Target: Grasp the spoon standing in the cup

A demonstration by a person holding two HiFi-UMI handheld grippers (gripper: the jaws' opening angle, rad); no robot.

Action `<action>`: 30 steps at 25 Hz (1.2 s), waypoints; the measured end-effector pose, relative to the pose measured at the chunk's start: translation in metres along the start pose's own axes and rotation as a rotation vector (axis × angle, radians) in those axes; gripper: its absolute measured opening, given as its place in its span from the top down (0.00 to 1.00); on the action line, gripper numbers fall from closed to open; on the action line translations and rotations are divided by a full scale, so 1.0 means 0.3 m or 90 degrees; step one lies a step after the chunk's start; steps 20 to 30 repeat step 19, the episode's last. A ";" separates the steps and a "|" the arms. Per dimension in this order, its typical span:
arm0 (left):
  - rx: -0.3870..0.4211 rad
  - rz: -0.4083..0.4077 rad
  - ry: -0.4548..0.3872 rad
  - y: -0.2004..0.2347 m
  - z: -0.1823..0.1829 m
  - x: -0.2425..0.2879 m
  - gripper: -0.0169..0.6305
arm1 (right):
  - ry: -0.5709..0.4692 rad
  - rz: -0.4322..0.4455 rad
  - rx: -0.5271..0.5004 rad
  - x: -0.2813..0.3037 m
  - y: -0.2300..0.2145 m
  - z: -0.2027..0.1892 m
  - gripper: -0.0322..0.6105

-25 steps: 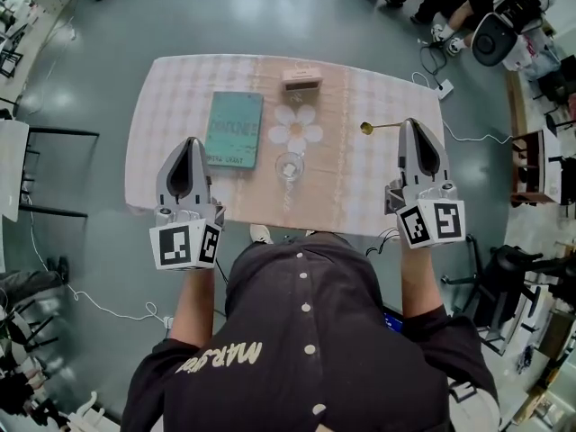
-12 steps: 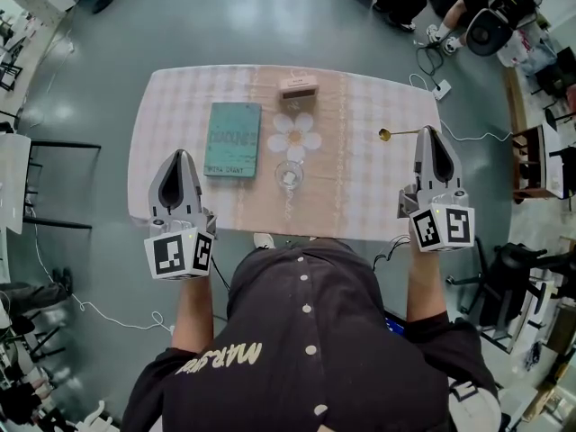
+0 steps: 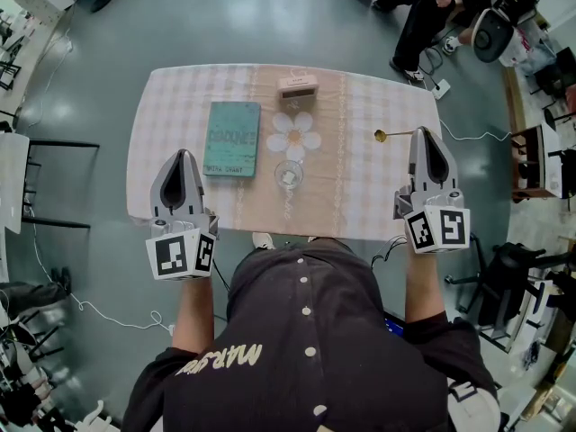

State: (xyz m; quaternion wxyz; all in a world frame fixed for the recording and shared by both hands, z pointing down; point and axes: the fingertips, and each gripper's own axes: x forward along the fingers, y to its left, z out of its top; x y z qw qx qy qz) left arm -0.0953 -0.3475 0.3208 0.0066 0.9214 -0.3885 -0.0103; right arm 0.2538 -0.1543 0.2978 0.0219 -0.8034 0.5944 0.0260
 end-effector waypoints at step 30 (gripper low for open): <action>0.001 -0.007 0.005 -0.018 -0.012 -0.015 0.96 | 0.008 0.009 0.000 0.002 0.024 -0.027 0.94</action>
